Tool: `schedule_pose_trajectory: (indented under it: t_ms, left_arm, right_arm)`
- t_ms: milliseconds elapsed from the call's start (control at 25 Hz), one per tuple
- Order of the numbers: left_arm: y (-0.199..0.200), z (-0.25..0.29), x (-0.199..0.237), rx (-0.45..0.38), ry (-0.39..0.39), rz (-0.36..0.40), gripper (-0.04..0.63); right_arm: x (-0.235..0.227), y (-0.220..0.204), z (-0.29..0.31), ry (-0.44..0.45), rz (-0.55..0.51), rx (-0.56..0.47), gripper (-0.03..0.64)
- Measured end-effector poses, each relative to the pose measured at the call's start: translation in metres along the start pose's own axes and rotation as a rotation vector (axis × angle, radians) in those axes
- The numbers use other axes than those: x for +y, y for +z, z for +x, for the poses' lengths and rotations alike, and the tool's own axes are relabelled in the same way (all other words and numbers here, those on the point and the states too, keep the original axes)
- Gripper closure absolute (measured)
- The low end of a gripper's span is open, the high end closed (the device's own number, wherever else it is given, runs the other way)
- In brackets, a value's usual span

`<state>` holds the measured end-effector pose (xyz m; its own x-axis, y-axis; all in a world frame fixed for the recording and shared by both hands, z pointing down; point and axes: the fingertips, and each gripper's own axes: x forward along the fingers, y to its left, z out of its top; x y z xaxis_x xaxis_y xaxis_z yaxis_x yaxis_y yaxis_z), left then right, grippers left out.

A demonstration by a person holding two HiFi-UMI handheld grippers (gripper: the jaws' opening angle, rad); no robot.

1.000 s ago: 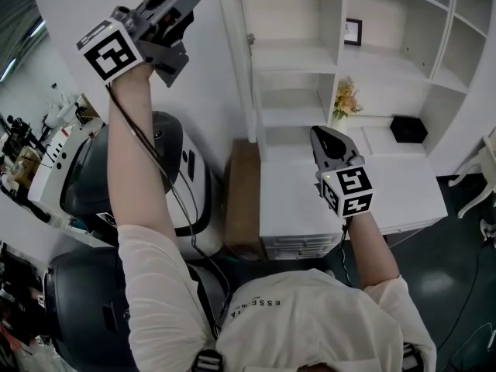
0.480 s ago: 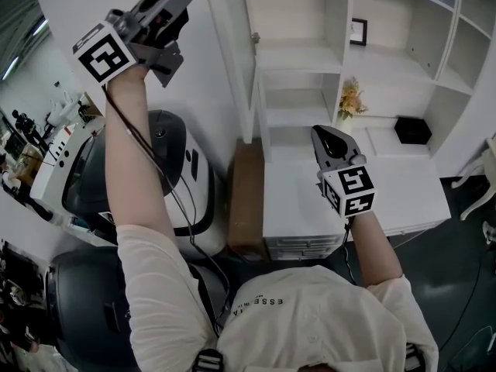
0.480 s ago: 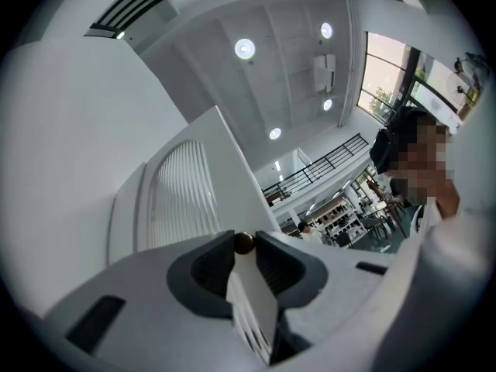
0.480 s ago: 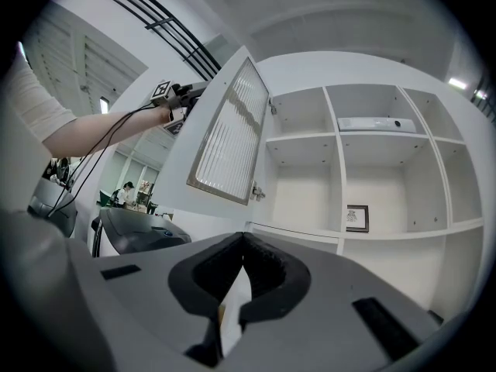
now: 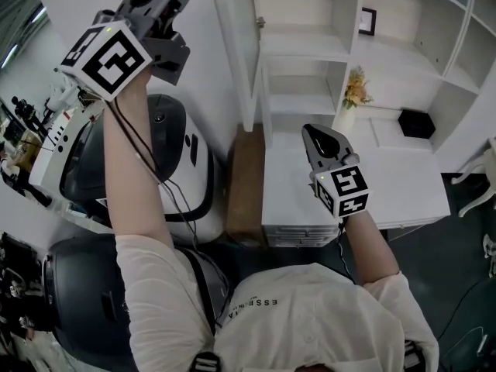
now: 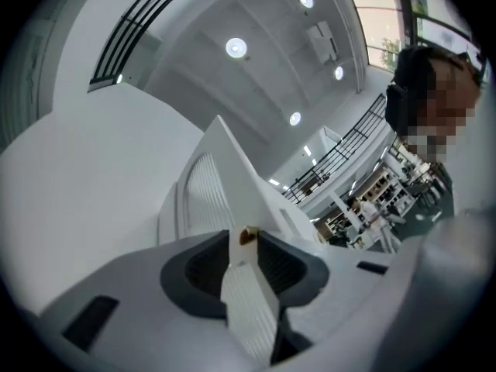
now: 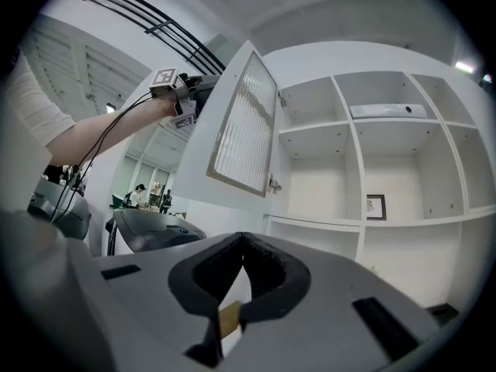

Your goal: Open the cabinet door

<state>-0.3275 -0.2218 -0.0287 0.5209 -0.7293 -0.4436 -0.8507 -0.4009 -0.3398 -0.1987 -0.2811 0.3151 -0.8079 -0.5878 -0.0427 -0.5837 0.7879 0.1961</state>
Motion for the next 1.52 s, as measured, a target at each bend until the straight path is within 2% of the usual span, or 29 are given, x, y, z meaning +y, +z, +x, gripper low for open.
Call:
schedule_pose_trajectory:
  t_ms: [80,240,480,640,840,1000,1120,1440,1520]
  left_arm:
    - [-0.004,-0.004,0.0,0.022,0.042,0.034,0.499]
    - [-0.018,-0.015,-0.012,0.064,0.049,0.008,0.5]
    - [-0.034,-0.038,-0.052,0.082,0.135,0.079,0.5]
    - [-0.067,-0.053,-0.096,0.143,0.154,0.122,0.5]
    - [-0.106,-0.071,-0.141,0.186,0.203,0.093,0.517]
    - [-0.145,-0.086,-0.185,0.273,0.213,0.155,0.552]
    - [-0.176,-0.092,-0.218,0.32,0.185,0.121,0.567]
    - [-0.255,-0.113,-0.272,0.417,0.19,-0.063,0.594]
    - [-0.273,-0.117,-0.284,0.45,0.176,-0.078,0.594]
  right_arm:
    - [0.006,-0.007,-0.002,0.02,0.0,0.016,0.601]
    - [0.008,-0.012,-0.011,0.042,0.007,0.027,0.601]
    - [0.002,-0.014,-0.033,0.059,0.013,0.018,0.601]
    - [0.002,-0.013,-0.055,0.088,-0.002,0.0,0.601]
    - [-0.001,-0.011,-0.079,0.113,-0.007,-0.045,0.601]
    - [-0.003,-0.011,-0.096,0.124,0.003,-0.083,0.601]
    - [-0.004,-0.011,-0.103,0.132,0.01,-0.094,0.601]
    - [-0.009,-0.024,-0.121,0.134,0.007,-0.088,0.601]
    - [-0.011,-0.029,-0.124,0.13,0.015,-0.086,0.601]
